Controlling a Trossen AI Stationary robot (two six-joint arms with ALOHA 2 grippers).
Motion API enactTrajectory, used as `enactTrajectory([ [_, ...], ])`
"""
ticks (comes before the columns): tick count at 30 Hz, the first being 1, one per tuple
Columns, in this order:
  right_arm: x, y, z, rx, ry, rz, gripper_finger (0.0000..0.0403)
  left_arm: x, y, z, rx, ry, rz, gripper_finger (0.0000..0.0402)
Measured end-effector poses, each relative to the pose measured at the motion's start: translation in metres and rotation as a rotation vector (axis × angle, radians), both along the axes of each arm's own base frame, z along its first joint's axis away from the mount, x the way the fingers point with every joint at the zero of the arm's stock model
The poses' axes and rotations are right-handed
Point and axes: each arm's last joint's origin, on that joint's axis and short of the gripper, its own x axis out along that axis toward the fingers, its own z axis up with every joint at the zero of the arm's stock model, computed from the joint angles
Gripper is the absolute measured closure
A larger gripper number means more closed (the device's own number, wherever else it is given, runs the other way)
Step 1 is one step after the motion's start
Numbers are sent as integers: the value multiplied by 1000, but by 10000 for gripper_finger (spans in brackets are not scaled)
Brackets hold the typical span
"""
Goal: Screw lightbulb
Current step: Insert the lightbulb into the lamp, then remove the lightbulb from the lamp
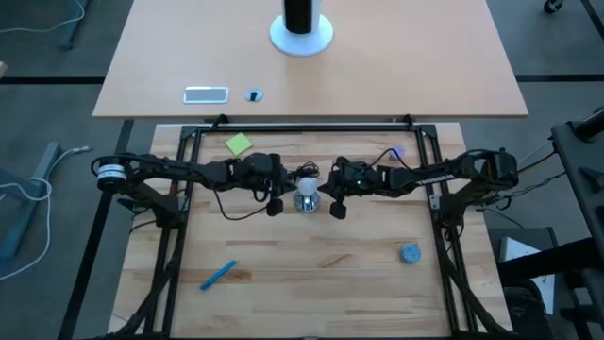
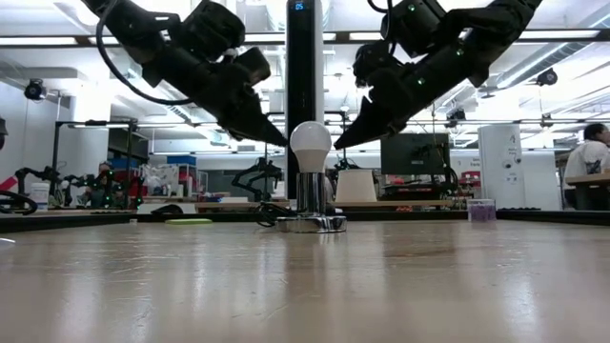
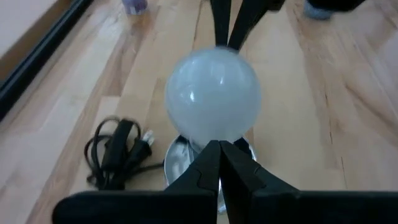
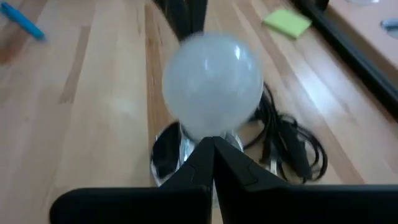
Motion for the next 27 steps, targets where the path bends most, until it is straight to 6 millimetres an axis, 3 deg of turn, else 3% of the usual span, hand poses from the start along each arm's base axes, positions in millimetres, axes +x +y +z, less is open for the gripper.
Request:
enactTrajectory([
  [9, -9, 0, -5, 4, 112, -32, 403, -17, -5, 12, -33, 54, 4, 401],
  [13, -12, 4, 3, -3, 93, -16, 403, -26, -12, 22, -22, 53, -22, 401],
  [19, -21, 12, 17, -34, 29, 22, 403, -47, -24, 33, 9, -42, -62, 401],
  [27, -41, 16, 30, -59, -60, 37, 403, -96, -34, 19, 41, -301, -68, 401],
])
